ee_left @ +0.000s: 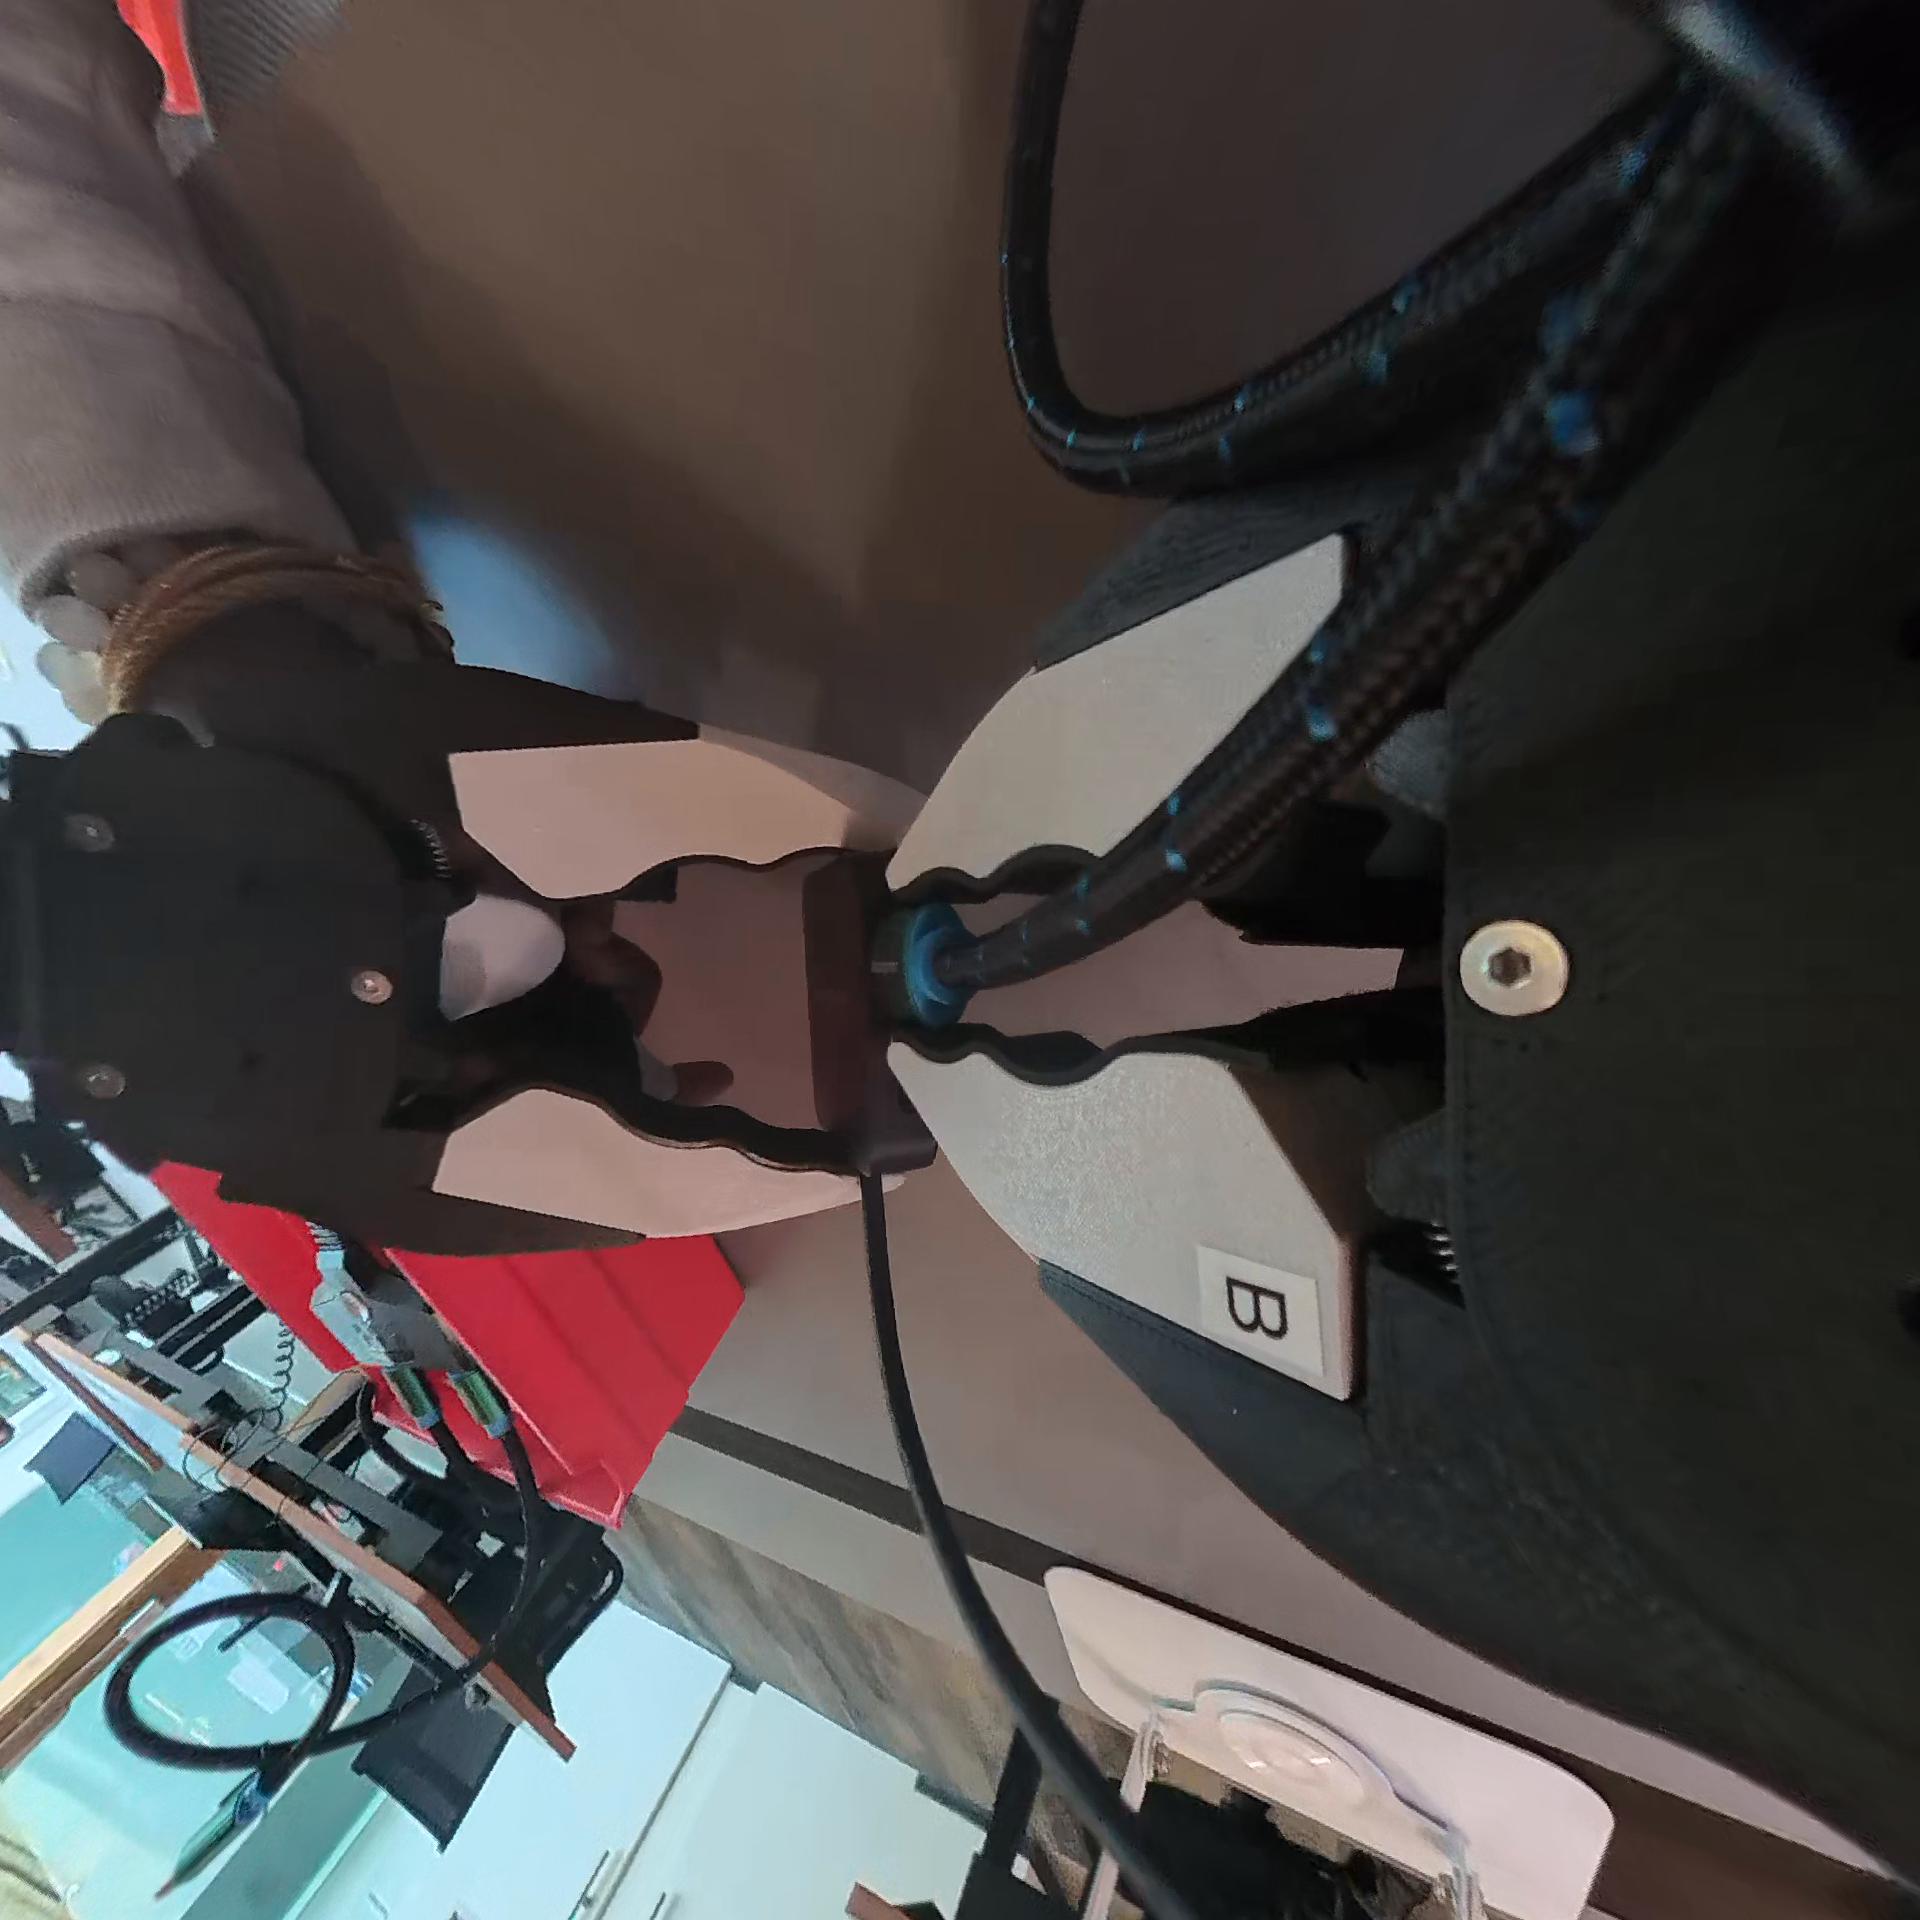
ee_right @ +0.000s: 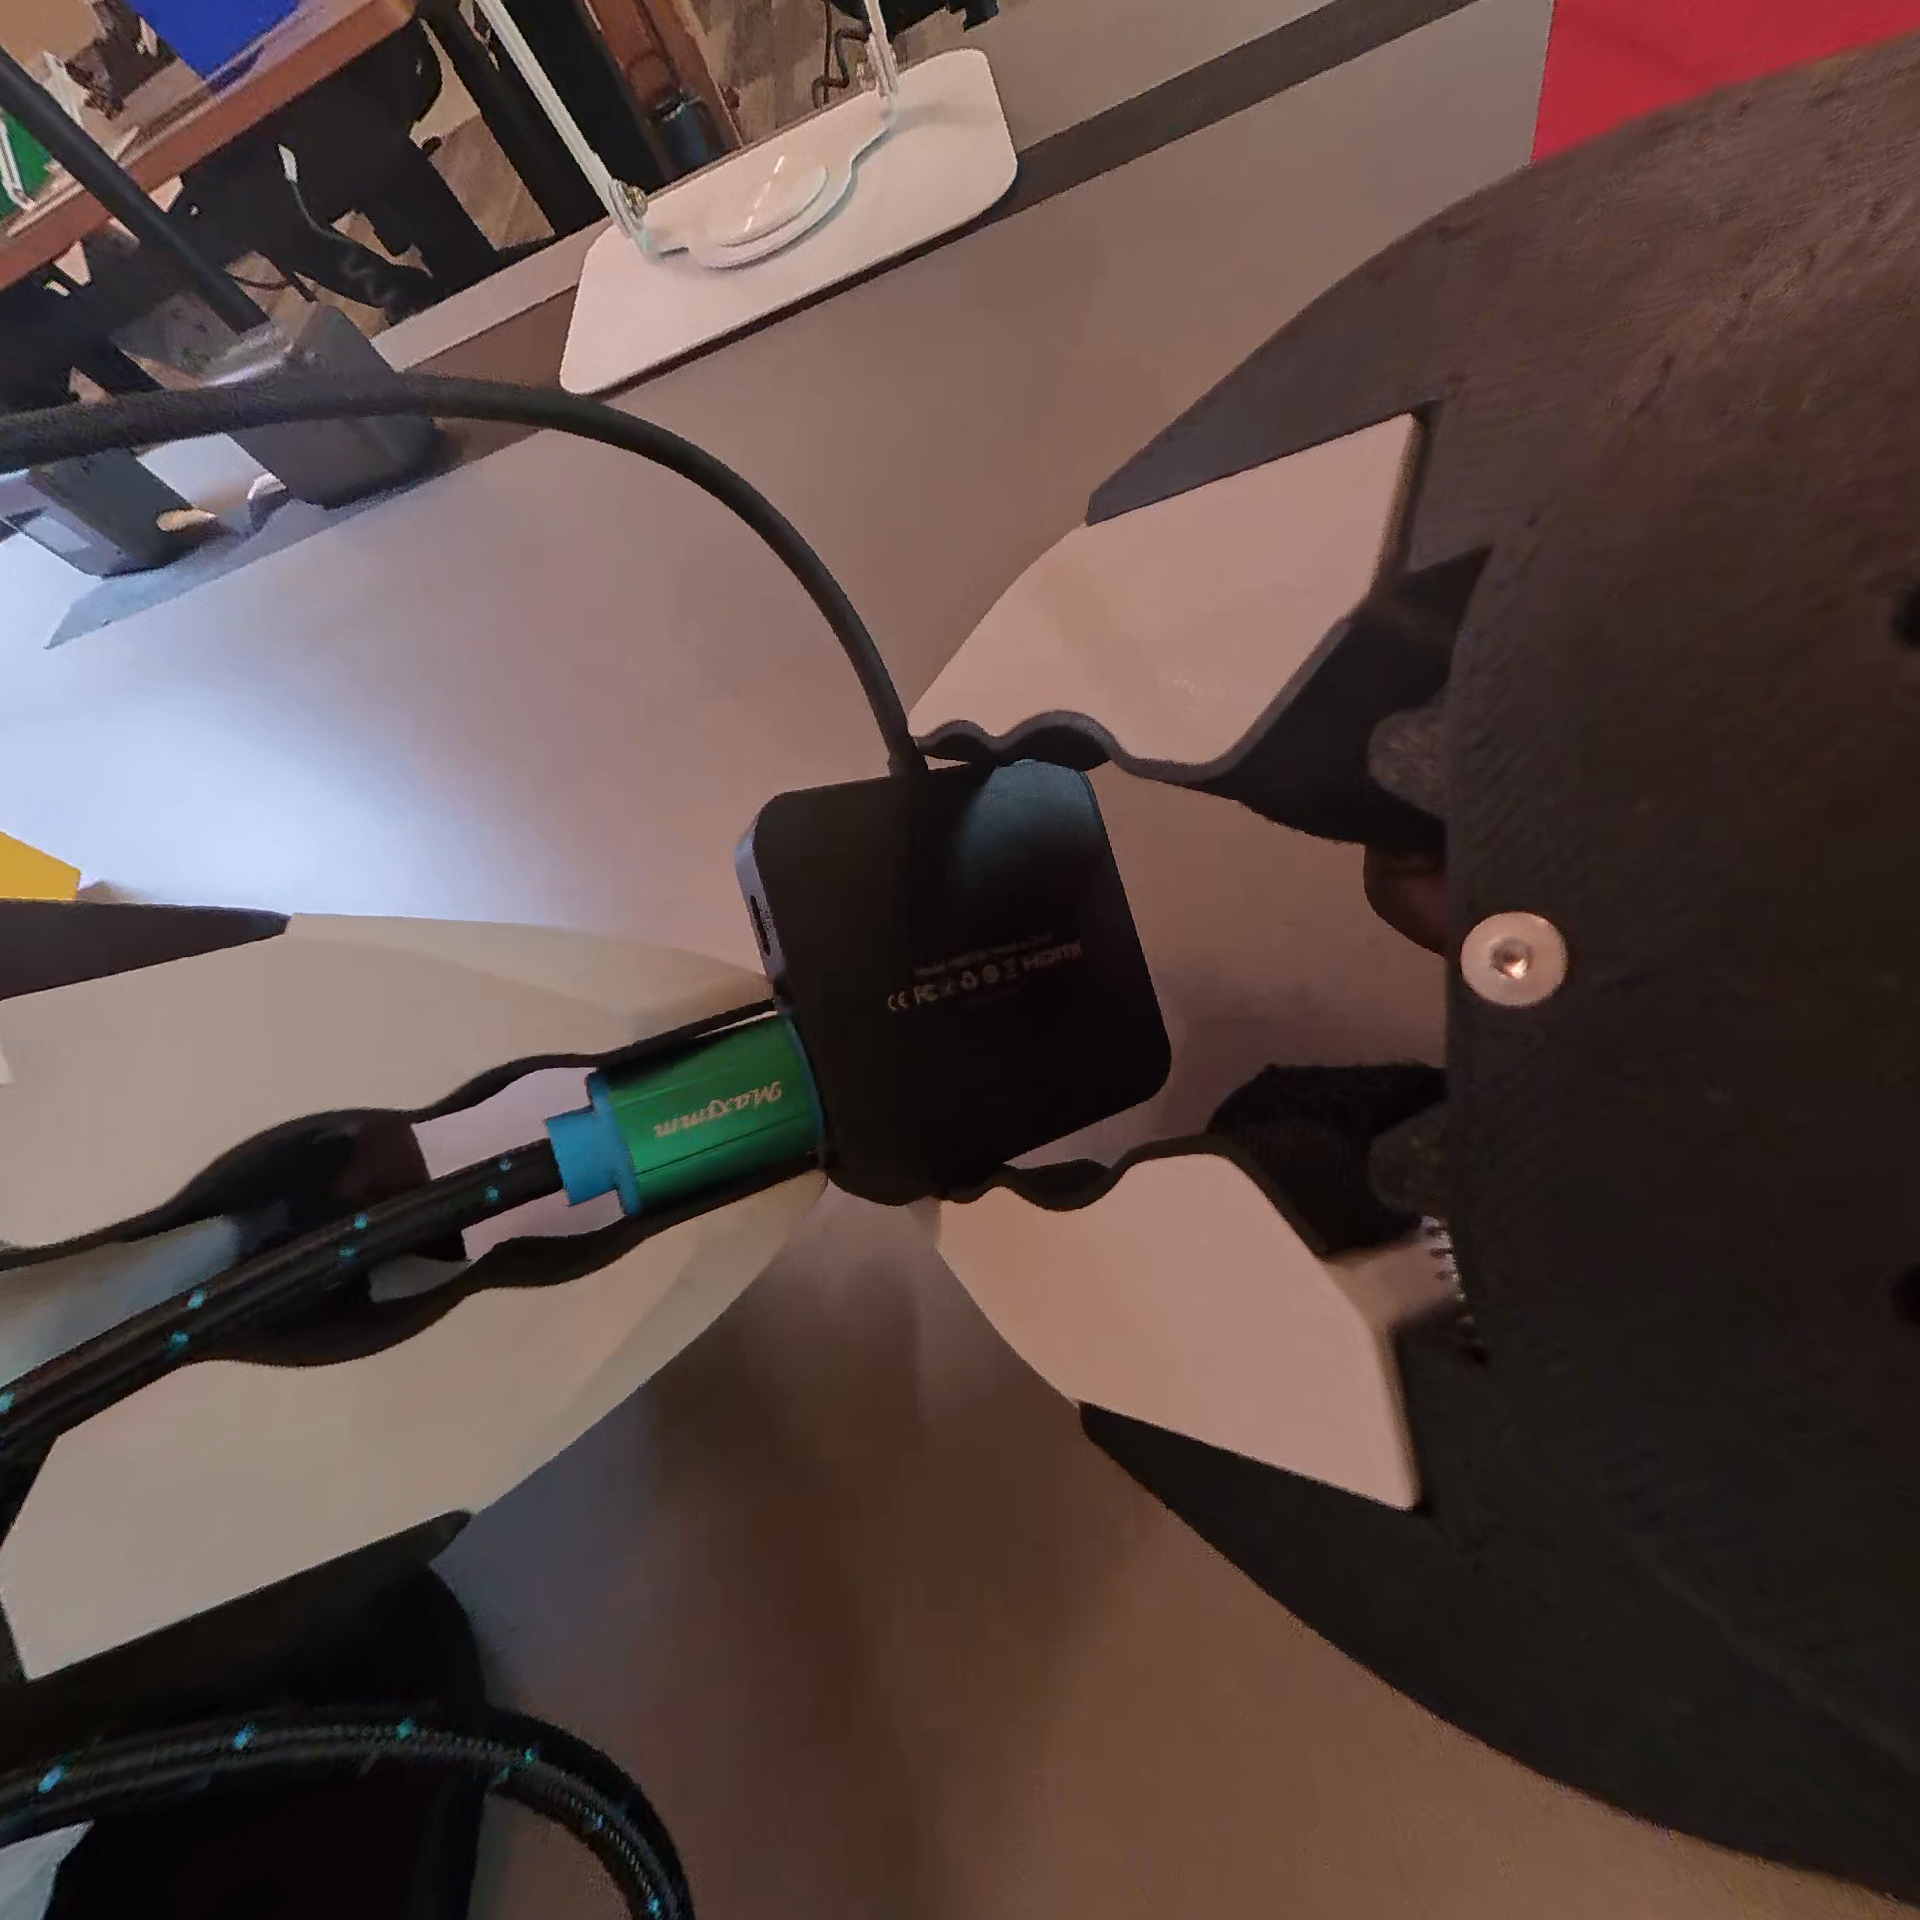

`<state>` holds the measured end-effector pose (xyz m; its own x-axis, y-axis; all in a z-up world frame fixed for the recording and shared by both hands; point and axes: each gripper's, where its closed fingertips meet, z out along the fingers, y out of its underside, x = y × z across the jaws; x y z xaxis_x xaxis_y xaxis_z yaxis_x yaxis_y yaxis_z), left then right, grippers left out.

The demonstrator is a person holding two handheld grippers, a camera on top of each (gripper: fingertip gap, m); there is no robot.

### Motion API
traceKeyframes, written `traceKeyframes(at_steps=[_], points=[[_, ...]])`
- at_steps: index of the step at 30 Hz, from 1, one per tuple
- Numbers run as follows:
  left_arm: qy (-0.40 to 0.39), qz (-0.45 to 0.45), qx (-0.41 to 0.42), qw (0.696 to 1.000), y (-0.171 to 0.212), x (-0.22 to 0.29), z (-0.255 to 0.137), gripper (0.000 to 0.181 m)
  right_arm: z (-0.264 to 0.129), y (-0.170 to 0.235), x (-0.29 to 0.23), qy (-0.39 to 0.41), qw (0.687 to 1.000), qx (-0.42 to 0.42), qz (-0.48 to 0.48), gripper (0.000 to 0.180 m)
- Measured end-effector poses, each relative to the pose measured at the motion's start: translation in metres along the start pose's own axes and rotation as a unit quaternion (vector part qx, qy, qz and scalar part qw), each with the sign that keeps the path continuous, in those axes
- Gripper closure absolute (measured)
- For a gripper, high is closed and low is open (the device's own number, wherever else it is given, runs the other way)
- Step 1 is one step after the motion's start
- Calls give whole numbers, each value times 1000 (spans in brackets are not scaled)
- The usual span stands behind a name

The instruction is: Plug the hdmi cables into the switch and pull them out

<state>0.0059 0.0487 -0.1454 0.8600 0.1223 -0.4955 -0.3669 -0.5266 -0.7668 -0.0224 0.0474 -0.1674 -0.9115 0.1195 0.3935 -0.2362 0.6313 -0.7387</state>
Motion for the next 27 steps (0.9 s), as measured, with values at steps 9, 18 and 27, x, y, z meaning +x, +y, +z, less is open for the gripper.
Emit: traceKeyframes(at_steps=[9, 18, 27], points=[[-169, -94, 259, 946, -45, -70, -57, 104, -30, -36, 30, 98, 991, 87, 13, 104], [-394, -305, 275, 822, 18, -148, -117, 90, -151, -41, 118, 352, 912, 190, 88, 104], [-320, -416, 219, 822, 46, -139, -84, 94, -245, 85, 175, 505, 809, 89, 287, 103]])
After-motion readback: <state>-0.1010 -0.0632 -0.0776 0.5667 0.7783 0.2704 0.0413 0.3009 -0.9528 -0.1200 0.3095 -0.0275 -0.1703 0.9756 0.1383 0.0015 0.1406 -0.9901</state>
